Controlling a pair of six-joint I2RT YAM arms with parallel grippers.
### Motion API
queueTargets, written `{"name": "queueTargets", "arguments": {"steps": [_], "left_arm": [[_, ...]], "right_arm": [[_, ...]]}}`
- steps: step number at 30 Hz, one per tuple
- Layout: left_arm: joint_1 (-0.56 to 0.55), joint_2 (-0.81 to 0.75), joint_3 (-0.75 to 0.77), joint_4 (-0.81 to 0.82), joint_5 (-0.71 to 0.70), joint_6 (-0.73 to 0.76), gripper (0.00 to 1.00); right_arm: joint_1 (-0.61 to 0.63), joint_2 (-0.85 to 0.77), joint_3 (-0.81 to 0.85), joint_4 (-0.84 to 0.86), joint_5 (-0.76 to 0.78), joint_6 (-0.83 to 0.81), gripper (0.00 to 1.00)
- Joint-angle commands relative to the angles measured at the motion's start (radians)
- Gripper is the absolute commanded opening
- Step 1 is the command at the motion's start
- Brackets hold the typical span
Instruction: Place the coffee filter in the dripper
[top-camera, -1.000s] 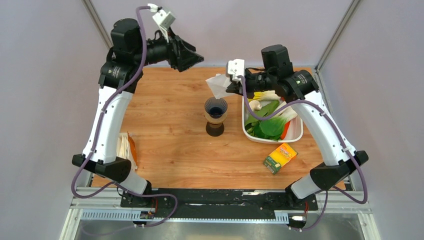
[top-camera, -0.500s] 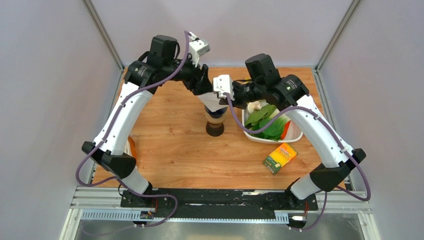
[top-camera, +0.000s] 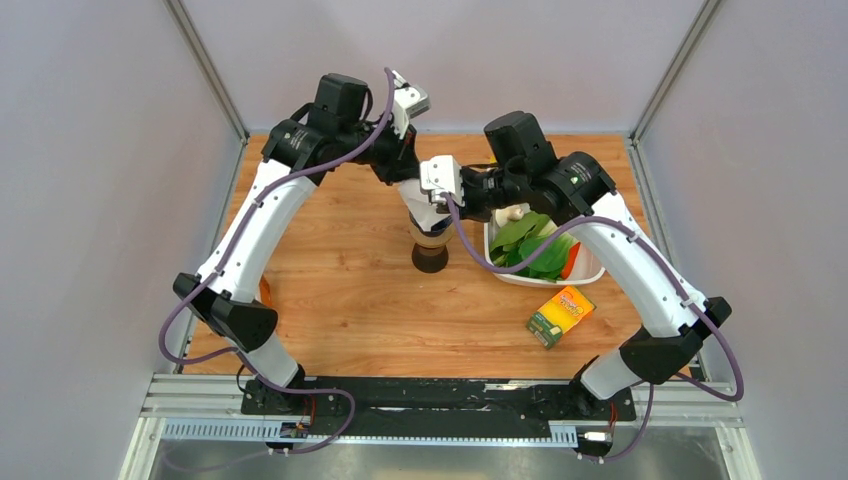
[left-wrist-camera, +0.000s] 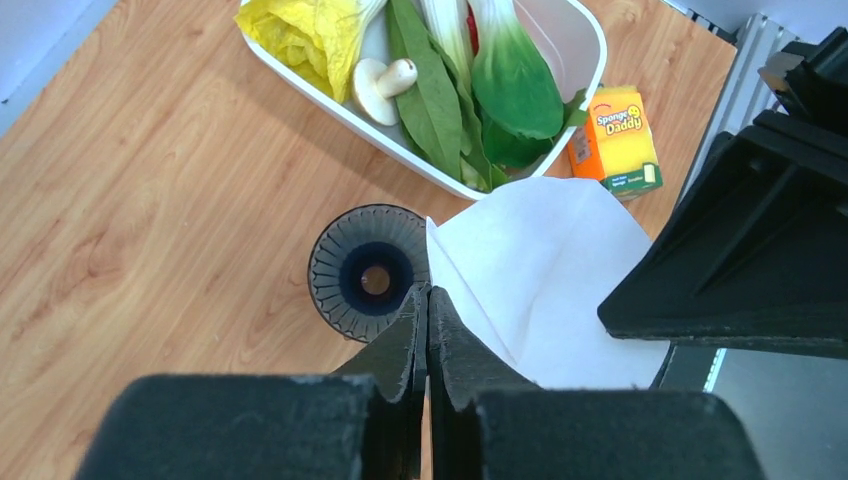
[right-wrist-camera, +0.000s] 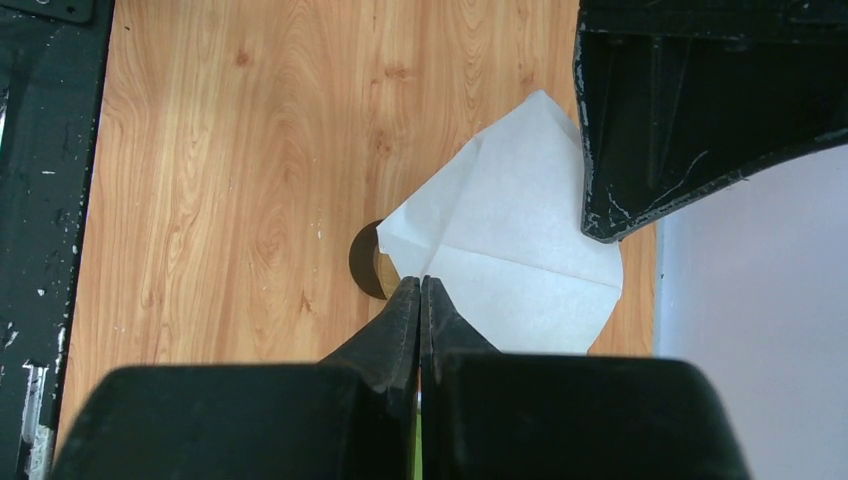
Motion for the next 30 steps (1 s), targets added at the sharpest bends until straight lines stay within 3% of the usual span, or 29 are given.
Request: {"name": "queueTargets", "arguments": {"steps": [1,4,6,10,11,23,30], "left_arm": [[-0.003,-0.009,0.005,0.047,-0.004,-0.023,0.0],[-0.003,-0.042,-0.042,0.107,0.013,-0.032,0.0],[-0.002,-0.064,-0.072,0.138,0.039,-0.033,0.0],[-0.003,-0.114,-0.144,0.206,0.107,-0.028,0.0],[-0.003,-0.121,-0.16,0.213,0.117,-0.024,0.0],[-0.002,-0.134,-0.17,0.243,0.202,-0.069,0.0],[0.012,-0.13,-0.168,0.293,0.231,-0.149,0.0]], "right_arm": [[0.008,-0.032,0.01,-0.005,-0.015,0.009,0.0],[0.006,-0.037,0.003,-0.006,-0.027,0.022,0.01],[0.006,-0.032,0.003,-0.006,-0.018,0.042,0.23],[-0.011,-0.013,0.006,-0.002,-0.01,0.055,0.52],[-0.016,-0.006,0.013,-0.001,-0.012,0.06,0.54],[-0.026,0.015,-0.014,-0.003,-0.057,-0.018,0.65],[-0.026,-0.006,-0.073,-0.005,-0.092,-0.113,0.55]]}}
